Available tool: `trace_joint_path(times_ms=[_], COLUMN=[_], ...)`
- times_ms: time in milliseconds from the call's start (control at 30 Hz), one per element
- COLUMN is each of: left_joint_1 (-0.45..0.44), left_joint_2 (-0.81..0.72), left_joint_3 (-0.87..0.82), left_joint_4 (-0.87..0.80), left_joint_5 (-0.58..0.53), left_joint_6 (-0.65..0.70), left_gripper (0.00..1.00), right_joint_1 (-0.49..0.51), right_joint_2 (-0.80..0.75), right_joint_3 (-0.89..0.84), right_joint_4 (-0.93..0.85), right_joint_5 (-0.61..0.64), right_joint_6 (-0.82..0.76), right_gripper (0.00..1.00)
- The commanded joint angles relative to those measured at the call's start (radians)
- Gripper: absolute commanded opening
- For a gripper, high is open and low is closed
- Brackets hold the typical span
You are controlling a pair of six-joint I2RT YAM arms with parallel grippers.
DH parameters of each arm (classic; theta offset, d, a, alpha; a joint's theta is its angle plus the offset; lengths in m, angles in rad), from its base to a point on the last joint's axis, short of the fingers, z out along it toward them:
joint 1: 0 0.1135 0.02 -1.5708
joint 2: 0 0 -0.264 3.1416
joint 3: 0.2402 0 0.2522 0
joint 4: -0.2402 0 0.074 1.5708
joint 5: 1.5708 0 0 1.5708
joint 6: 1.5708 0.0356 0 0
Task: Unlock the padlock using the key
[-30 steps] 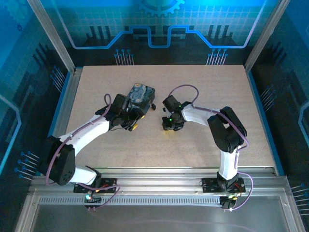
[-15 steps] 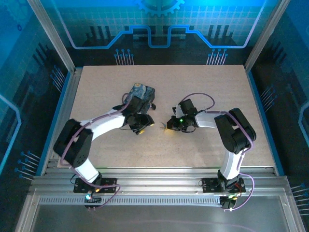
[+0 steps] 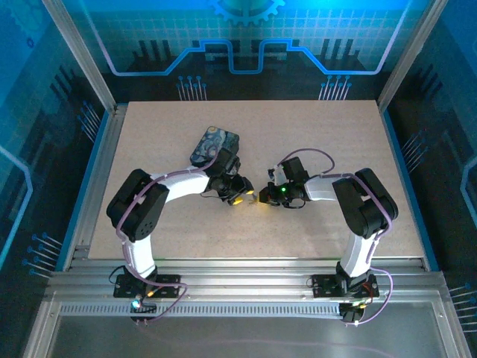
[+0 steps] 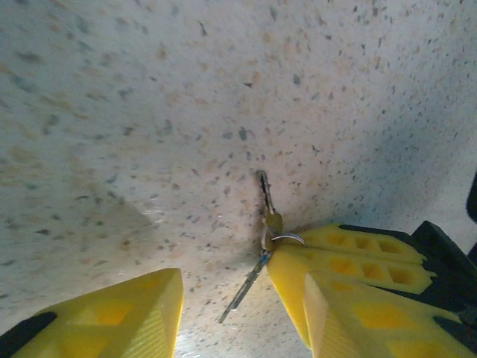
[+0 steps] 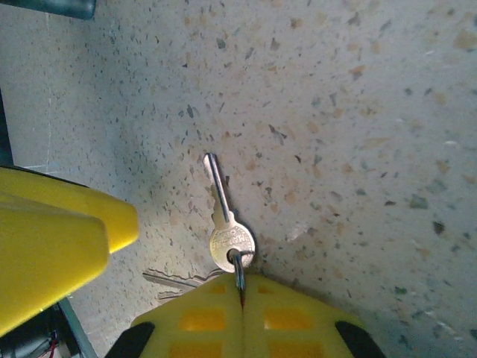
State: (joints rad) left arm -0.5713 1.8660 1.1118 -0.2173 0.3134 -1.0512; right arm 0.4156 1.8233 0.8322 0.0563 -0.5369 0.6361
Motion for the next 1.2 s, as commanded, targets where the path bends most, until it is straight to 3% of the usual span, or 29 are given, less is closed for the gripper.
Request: trace_joint_path(times_ms=[0, 767, 933, 1167], left_joint_1=[-0.013, -0.018, -0.017, 0.038], left_joint_2=[0.011, -0.028, -0.019, -0.079], left_joint_3=[-0.008, -0.035, -0.027, -0.009], left_joint_4=[0.060, 0.061, 0.041, -0.045], left_joint_5=[0.056, 0.079, 0.076, 0.037], left_joint_6=[-0.033, 0.000, 0.017, 0.073], left_gripper=[0.44, 0.32, 0.32, 0.40], right_joint_1=[-0.014, -0.021, -0.021, -0.021], right_joint_2=[0.006, 0.030, 0.032, -0.037], right_joint_3=[-0.001, 0.021, 0.018, 0.005], right_joint_4=[-0.024, -0.026, -0.006, -0.036], right_joint_5=[-0.013, -0.030, -0.051, -0.072], right_joint_6=[-0.004, 0.016, 0.018, -0.073], right_gripper=[0.03, 0.03, 0.03, 0.03])
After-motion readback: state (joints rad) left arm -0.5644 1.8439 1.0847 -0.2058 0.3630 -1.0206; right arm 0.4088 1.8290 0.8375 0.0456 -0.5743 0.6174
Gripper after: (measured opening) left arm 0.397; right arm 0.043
